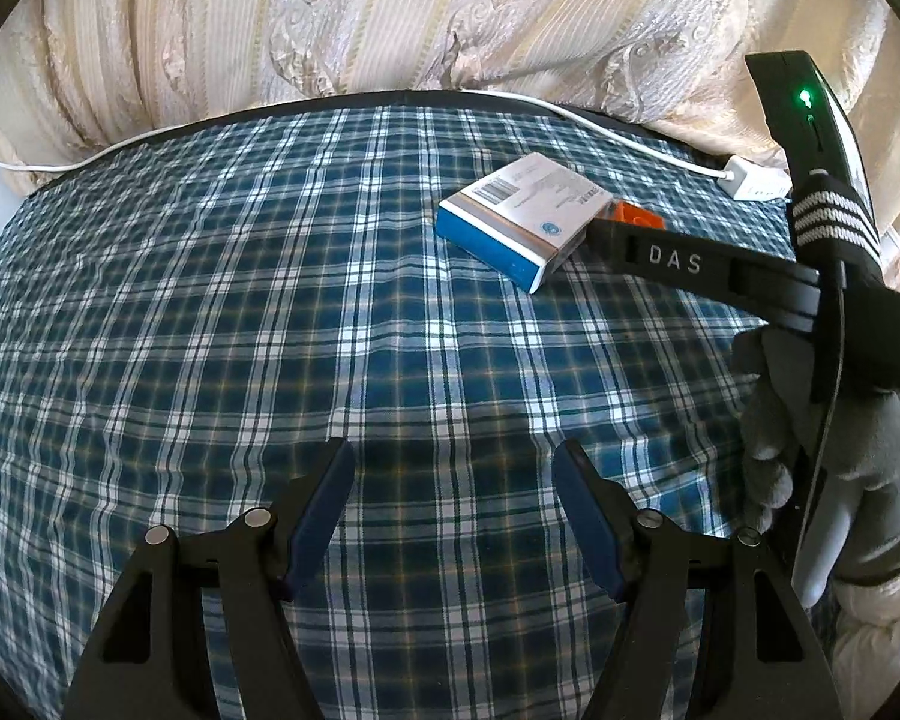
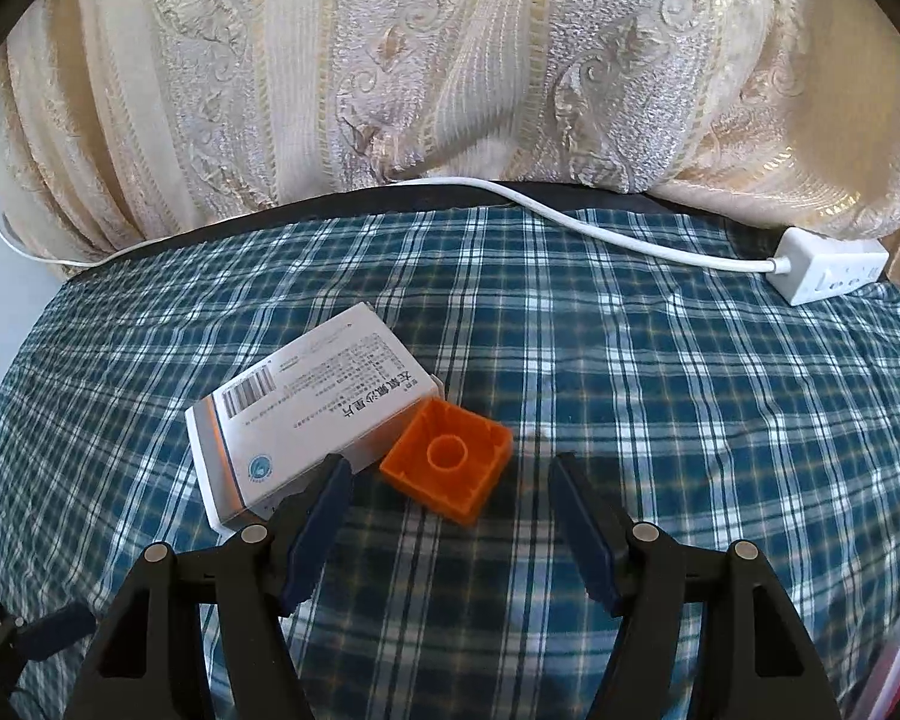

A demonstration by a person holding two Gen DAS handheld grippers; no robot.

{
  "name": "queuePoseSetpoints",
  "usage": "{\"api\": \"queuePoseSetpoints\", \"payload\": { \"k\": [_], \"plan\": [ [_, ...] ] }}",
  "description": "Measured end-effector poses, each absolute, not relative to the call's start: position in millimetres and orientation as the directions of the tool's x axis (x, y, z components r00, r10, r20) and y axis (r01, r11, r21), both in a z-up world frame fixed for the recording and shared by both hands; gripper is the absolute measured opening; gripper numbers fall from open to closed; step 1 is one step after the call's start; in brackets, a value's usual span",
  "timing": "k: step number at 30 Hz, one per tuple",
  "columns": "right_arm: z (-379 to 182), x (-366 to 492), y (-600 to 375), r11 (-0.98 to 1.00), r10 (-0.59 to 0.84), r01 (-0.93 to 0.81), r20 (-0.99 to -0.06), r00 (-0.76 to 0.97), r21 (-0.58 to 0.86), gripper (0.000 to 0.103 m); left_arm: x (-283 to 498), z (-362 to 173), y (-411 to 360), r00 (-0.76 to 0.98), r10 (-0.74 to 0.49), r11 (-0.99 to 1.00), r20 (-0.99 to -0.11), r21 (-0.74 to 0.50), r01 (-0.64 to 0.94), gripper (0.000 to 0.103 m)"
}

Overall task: Organize objects
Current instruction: 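Grasp the orange block with the right gripper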

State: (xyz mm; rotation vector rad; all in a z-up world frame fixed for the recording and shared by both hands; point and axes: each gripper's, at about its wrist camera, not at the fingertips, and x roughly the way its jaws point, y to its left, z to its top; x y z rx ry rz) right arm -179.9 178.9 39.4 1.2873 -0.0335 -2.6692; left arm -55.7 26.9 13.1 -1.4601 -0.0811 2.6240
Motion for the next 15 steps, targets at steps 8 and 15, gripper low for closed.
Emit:
{"api": "queuePoseSetpoints", "payload": {
  "k": [8, 15],
  "plan": [
    [39.2, -183.6, 180.6, -0.987, -0.153, 0.138, -0.772, -0.618, 0.085, 0.059, -62.3, 8.5, 27.0, -0.521, 0.132, -0.991, -0.843, -0.102, -0.086, 0.070],
    [40.5, -174.5, 198.3, -0.987, -0.157, 0.117, -0.766, -0.623, 0.107, 0.036, -67.5, 6.9, 25.4, -0.532, 0.134, -0.991, -0.836, -0.105, -0.083, 0.070]
  ]
}}
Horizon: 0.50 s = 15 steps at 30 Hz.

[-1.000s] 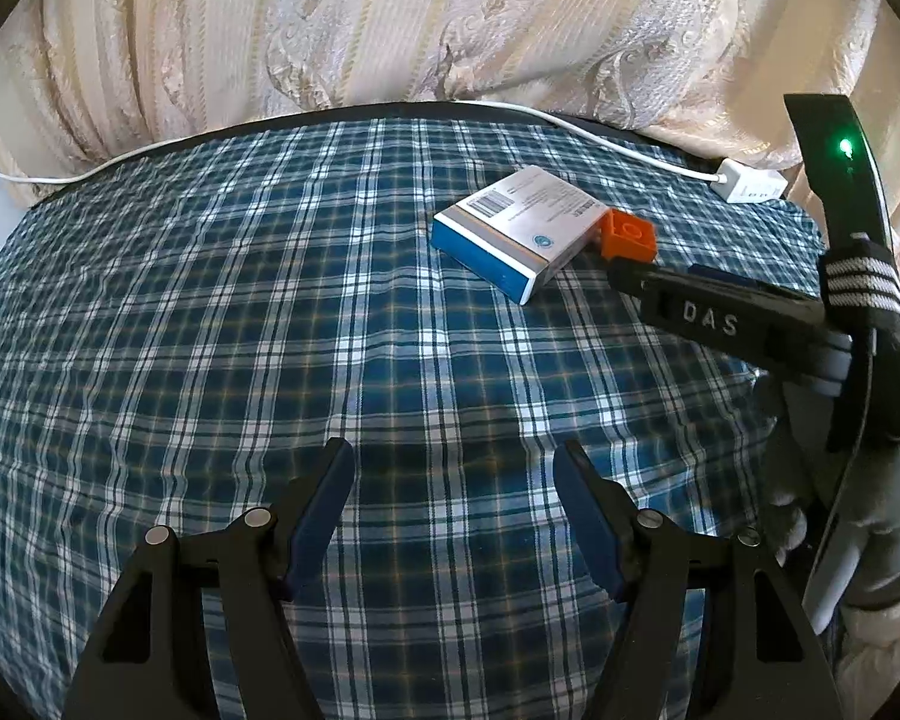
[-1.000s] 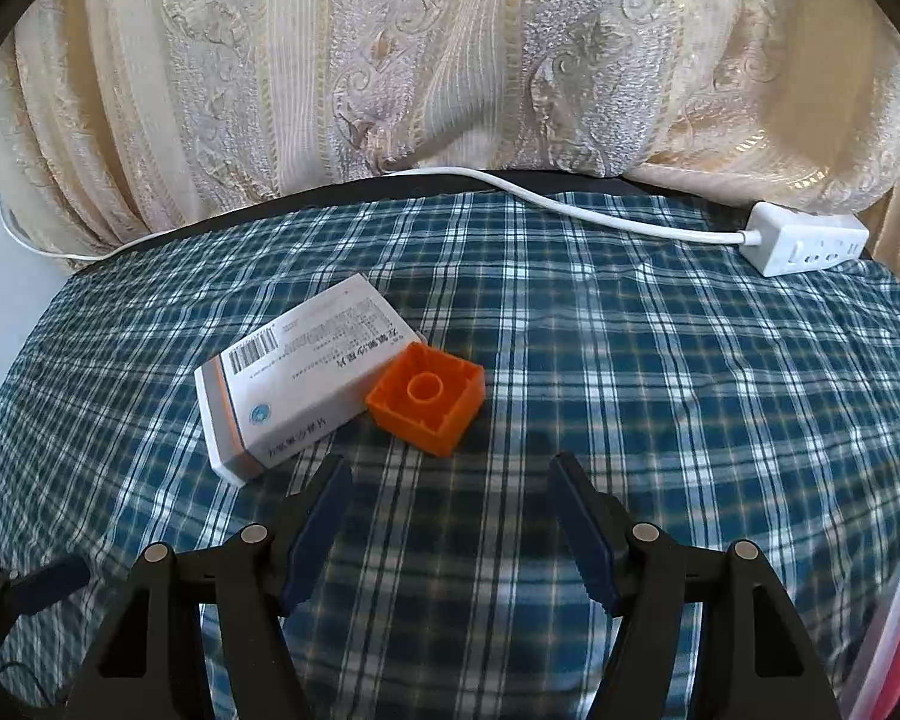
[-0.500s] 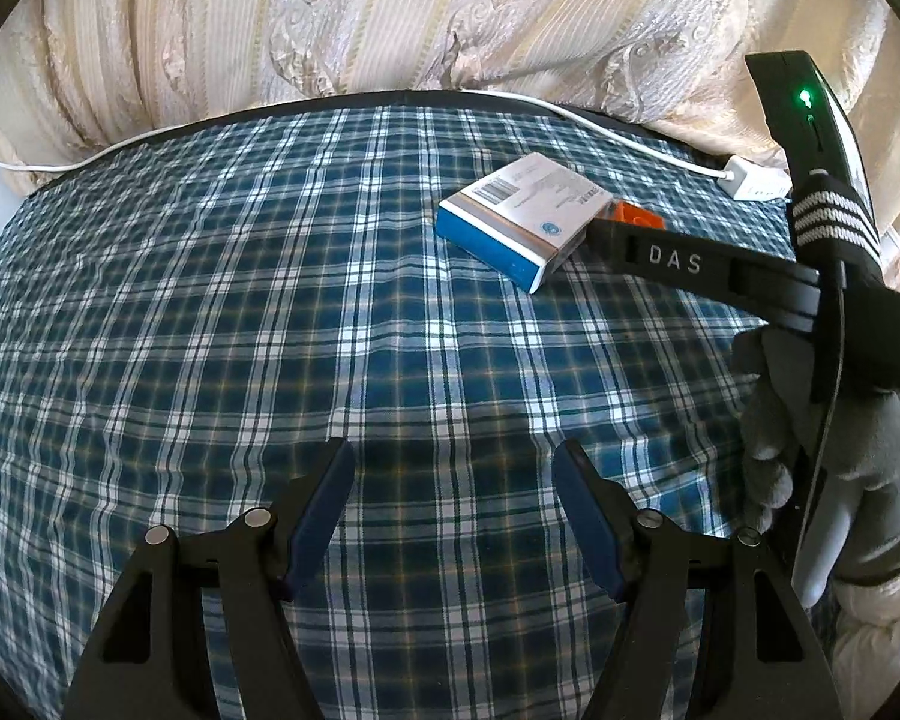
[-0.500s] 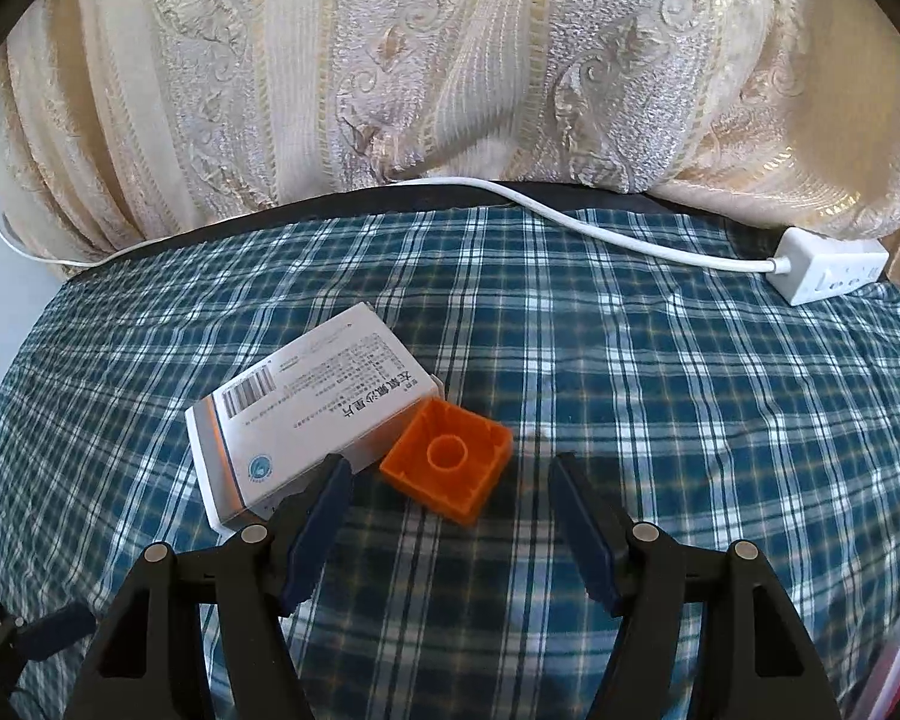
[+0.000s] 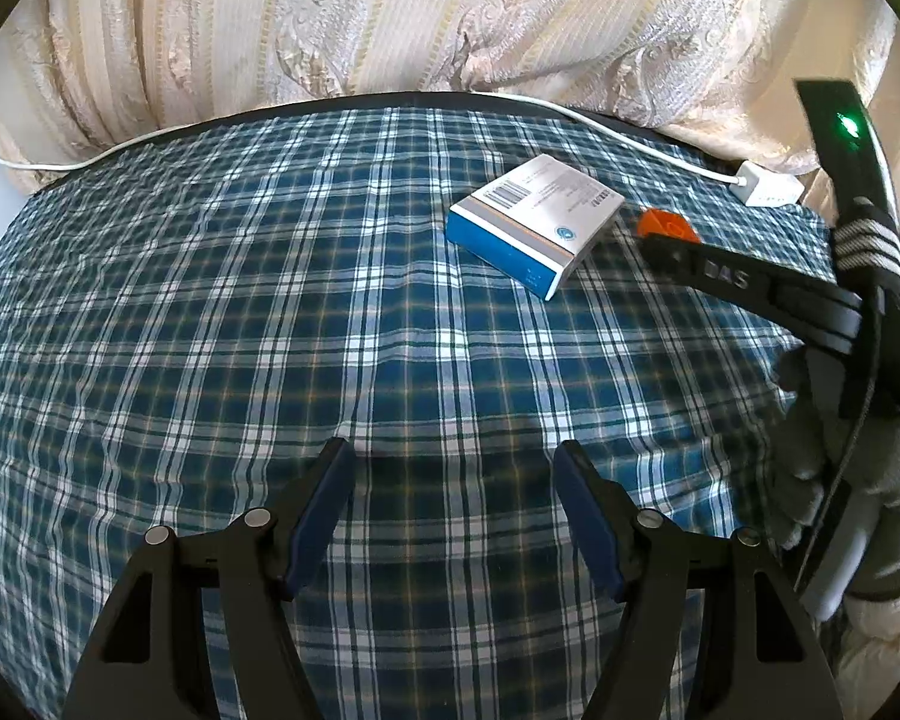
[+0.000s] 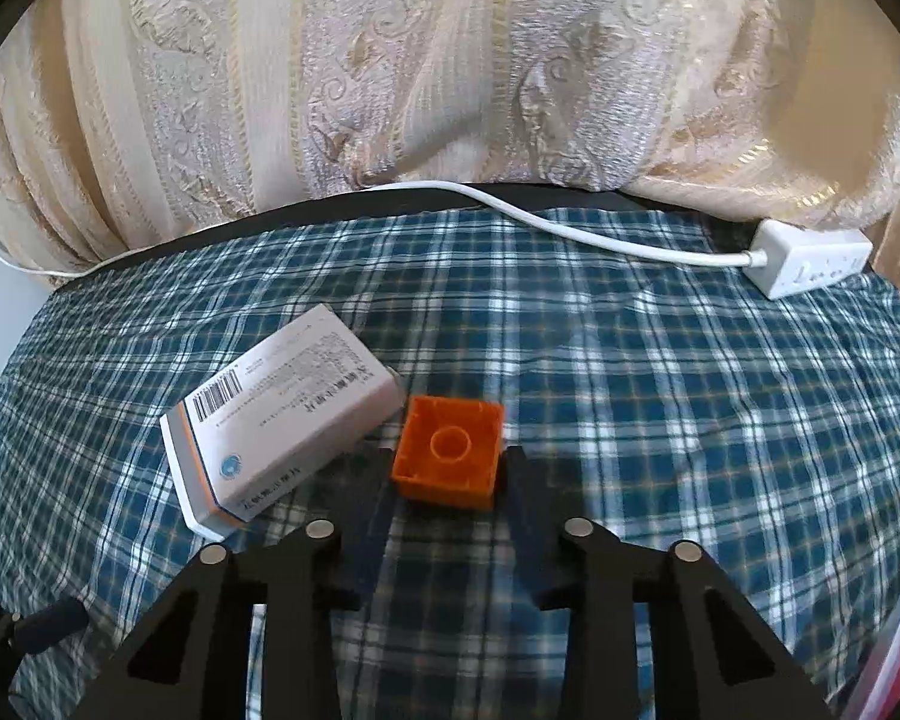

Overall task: Organize objects
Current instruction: 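Grasp the orange block with the right gripper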

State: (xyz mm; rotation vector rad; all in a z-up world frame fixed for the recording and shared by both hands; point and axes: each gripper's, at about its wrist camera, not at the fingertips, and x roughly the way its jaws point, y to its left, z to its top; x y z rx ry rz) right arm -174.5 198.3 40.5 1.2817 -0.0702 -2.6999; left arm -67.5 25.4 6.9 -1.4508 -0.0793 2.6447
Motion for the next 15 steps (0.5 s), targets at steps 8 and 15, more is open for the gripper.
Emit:
{"api": "queuePoseSetpoints", "payload": {
  "k": [8, 15],
  "plan": [
    [40.4, -149.6, 215.4, -0.988, -0.151, 0.094, -0.764, -0.628, 0.119, 0.035, -67.7, 9.6, 24.5, -0.564, 0.116, -0.993, -0.818, -0.088, -0.077, 0.070],
    [40.8, -133.5, 226.9, -0.988, -0.154, 0.099, -0.763, -0.627, 0.118, 0.035, -71.1, 11.4, 28.4, -0.560, 0.129, -0.992, -0.818, -0.097, -0.086, 0.070]
  ]
}}
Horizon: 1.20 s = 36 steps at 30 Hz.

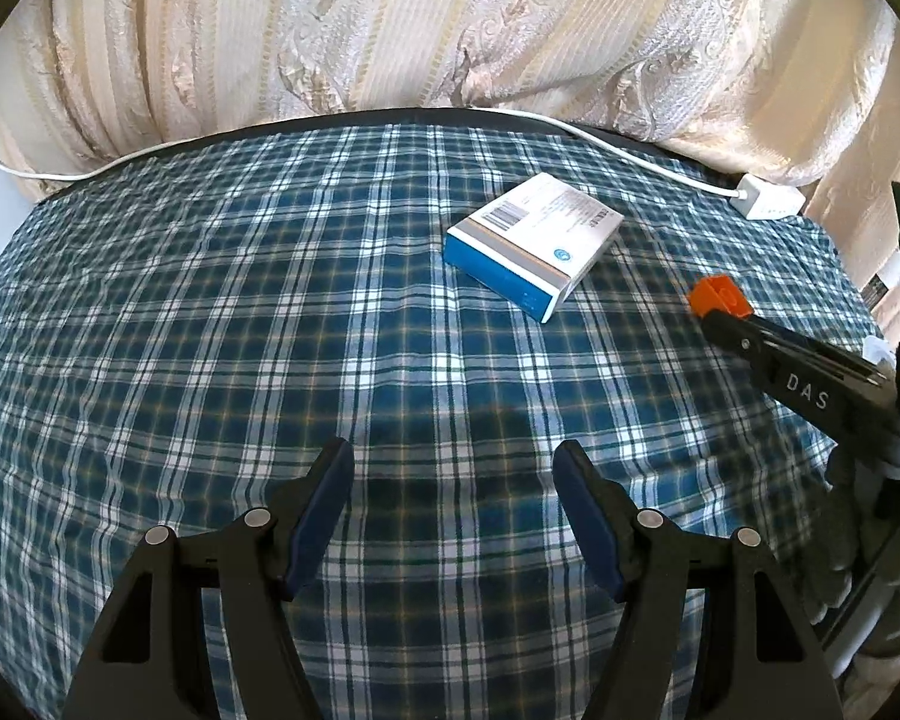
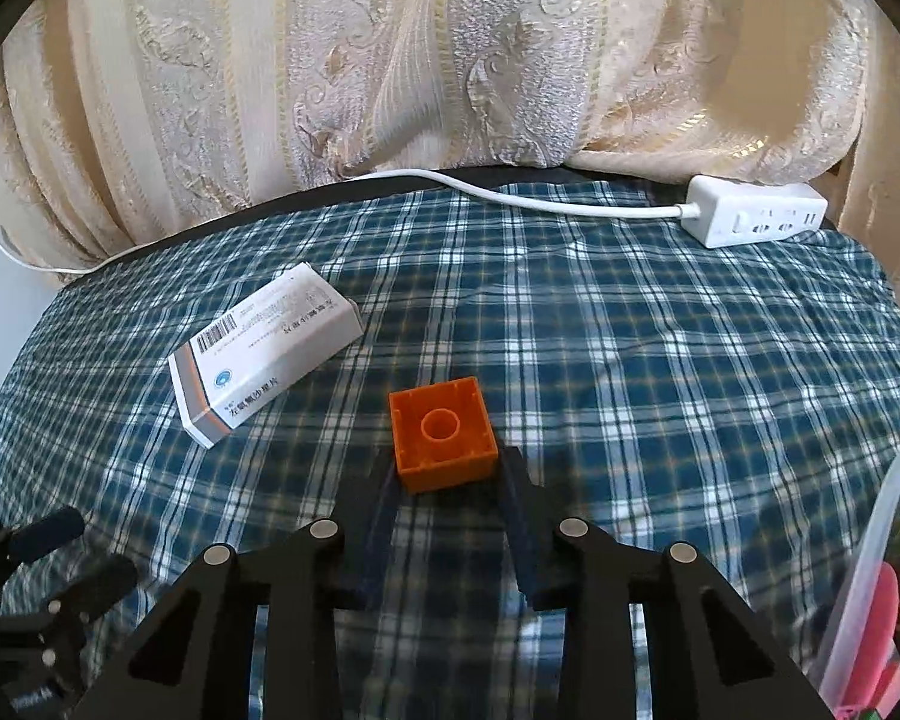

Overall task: Organize objects
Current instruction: 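Grasp the orange block with the right gripper, then grasp the white medicine box with the left gripper while the right holds the orange block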

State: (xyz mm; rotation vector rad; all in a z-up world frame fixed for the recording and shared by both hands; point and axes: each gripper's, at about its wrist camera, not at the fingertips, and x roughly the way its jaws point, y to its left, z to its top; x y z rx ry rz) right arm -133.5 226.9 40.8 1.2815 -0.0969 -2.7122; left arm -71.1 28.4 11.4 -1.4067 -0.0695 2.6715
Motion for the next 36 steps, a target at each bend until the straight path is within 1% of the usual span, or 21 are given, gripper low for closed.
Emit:
{"api": "queuePoseSetpoints", "payload": {
  "k": [9, 12, 15, 18, 20, 25, 26, 27, 28, 33, 36],
  "plan": [
    [43.0, -127.8, 242.1, -0.986, -0.163, 0.074, -0.761, -0.628, 0.150, 0.036, -90.7, 22.1, 34.4, -0.602, 0.137, -0.989, -0.787, -0.072, -0.130, 0.070],
    [41.8, -130.0, 249.2, -0.986, -0.152, 0.047, -0.753, -0.641, 0.160, 0.045, -103.5, 23.8, 38.6, -0.611, 0.160, -0.982, -0.776, -0.063, -0.177, 0.070],
    [40.7, -131.3, 250.5, -0.982, -0.174, 0.054, -0.749, -0.639, 0.182, 0.048, -116.4, 29.2, 42.6, -0.627, 0.183, -0.972, -0.757, -0.046, -0.229, 0.070],
    [40.1, -132.4, 247.3, -0.978, -0.197, 0.078, -0.748, -0.634, 0.192, 0.048, -132.0, 32.7, 48.2, -0.614, 0.237, -0.958, -0.753, -0.074, -0.278, 0.071],
    [39.8, -132.3, 247.3, -0.976, -0.208, 0.084, -0.746, -0.633, 0.201, 0.049, -143.9, 32.4, 54.0, -0.597, 0.263, -0.949, -0.758, -0.091, -0.303, 0.074],
    [39.4, -132.1, 248.5, -0.972, -0.224, 0.088, -0.742, -0.632, 0.219, 0.051, -166.9, 26.4, 66.1, -0.540, 0.334, -0.921, -0.773, -0.145, -0.363, 0.075],
    [39.3, -131.8, 248.7, -0.971, -0.226, 0.089, -0.741, -0.632, 0.220, 0.051, -170.9, 24.2, 68.2, -0.526, 0.344, -0.916, -0.778, -0.153, -0.372, 0.079],
    [39.3, -131.9, 248.7, -0.971, -0.229, 0.091, -0.741, -0.632, 0.223, 0.051, -173.9, 23.2, 70.5, -0.529, 0.342, -0.915, -0.777, -0.146, -0.376, 0.083],
    [39.5, -131.8, 248.5, -0.970, -0.230, 0.092, -0.740, -0.631, 0.223, 0.051, -175.2, 23.3, 71.7, -0.539, 0.334, -0.917, -0.774, -0.134, -0.377, 0.084],
    [39.7, -132.0, 248.5, -0.970, -0.233, 0.094, -0.740, -0.631, 0.226, 0.051, -182.6, 18.7, 82.9, -0.571, 0.261, -0.922, -0.778, -0.026, -0.386, 0.084],
    [39.6, -131.9, 248.5, -0.970, -0.233, 0.093, -0.740, -0.631, 0.226, 0.051, -186.7, 13.8, 85.3, -0.566, 0.245, -0.920, -0.787, -0.004, -0.393, 0.084]
  ]
}}
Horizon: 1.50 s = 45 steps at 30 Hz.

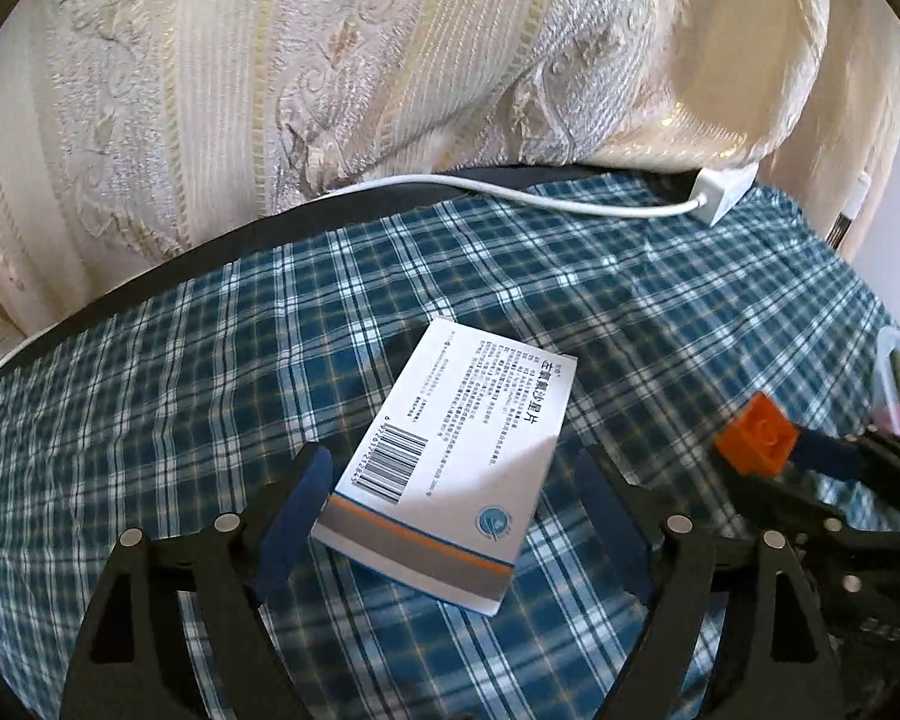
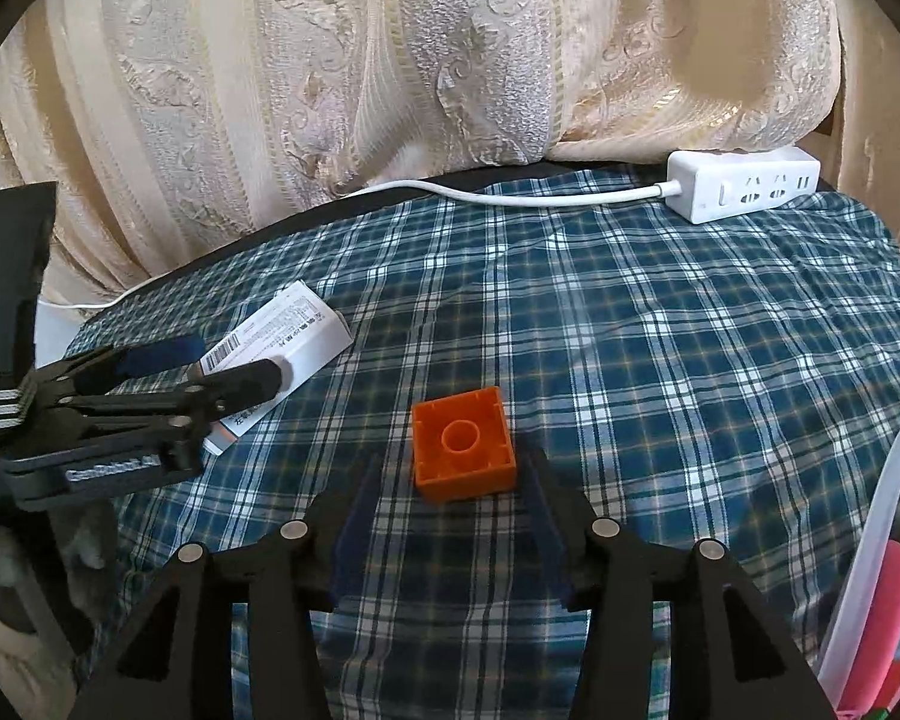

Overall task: Organize objects
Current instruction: 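Grasp the white medicine box with the left gripper while the right holds the orange block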

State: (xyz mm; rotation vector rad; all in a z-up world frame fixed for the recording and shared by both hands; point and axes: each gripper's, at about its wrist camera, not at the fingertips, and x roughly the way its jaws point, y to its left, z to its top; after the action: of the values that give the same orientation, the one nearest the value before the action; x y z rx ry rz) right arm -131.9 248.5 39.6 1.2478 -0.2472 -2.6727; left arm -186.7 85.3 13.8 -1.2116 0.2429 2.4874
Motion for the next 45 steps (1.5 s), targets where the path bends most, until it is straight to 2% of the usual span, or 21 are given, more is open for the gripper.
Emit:
{"api": "queuePoseSetpoints", "payload": {
  "k": [10, 14, 18, 24, 28, 38, 39, 40, 41, 45],
  "plan": [
    [39.0, -131.7, 247.6, -0.971, -0.229, 0.093, -0.741, -0.631, 0.220, 0.051, -191.2, 2.9, 88.2, -0.564, 0.202, -0.925, -0.801, 0.034, -0.379, 0.084],
    [38.8, -131.8, 247.2, -0.971, -0.228, 0.093, -0.741, -0.631, 0.220, 0.051, -195.8, 0.9, 81.8, -0.537, 0.213, -0.940, -0.816, -0.021, -0.341, 0.085],
    [38.7, -131.7, 247.5, -0.971, -0.228, 0.092, -0.741, -0.631, 0.221, 0.051, -193.2, 1.6, 81.6, -0.548, 0.203, -0.943, -0.812, -0.011, -0.334, 0.085],
    [38.7, -134.8, 248.1, -0.972, -0.225, 0.088, -0.742, -0.632, 0.220, 0.051, -185.4, 5.8, 89.2, -0.588, 0.190, -0.931, -0.786, 0.047, -0.363, 0.073],
    [38.8, -137.1, 249.0, -0.971, -0.227, 0.088, -0.741, -0.632, 0.223, 0.051, -180.0, 7.2, 93.0, -0.608, 0.160, -0.930, -0.777, 0.088, -0.358, 0.072],
    [39.1, -137.2, 249.0, -0.972, -0.224, 0.088, -0.742, -0.631, 0.219, 0.051, -153.0, 16.6, 85.6, -0.599, 0.168, -0.948, -0.783, 0.037, -0.315, 0.070],
    [39.3, -137.3, 248.7, -0.973, -0.220, 0.088, -0.743, -0.632, 0.214, 0.051, -149.7, 17.5, 85.3, -0.596, 0.163, -0.951, -0.786, 0.037, -0.308, 0.070],
    [39.4, -137.4, 247.8, -0.974, -0.217, 0.088, -0.744, -0.631, 0.210, 0.042, -146.2, 18.3, 84.9, -0.593, 0.160, -0.953, -0.789, 0.034, -0.302, 0.070],
    [39.2, -137.9, 248.2, -0.975, -0.212, 0.084, -0.747, -0.630, 0.206, 0.038, -141.9, 19.3, 84.0, -0.591, 0.162, -0.954, -0.790, 0.027, -0.298, 0.070],
    [40.1, -136.9, 248.5, -0.974, -0.212, 0.080, -0.745, -0.633, 0.210, 0.036, -125.2, 26.0, 79.0, -0.597, 0.165, -0.963, -0.785, 0.003, -0.269, 0.068]
  ]
}}
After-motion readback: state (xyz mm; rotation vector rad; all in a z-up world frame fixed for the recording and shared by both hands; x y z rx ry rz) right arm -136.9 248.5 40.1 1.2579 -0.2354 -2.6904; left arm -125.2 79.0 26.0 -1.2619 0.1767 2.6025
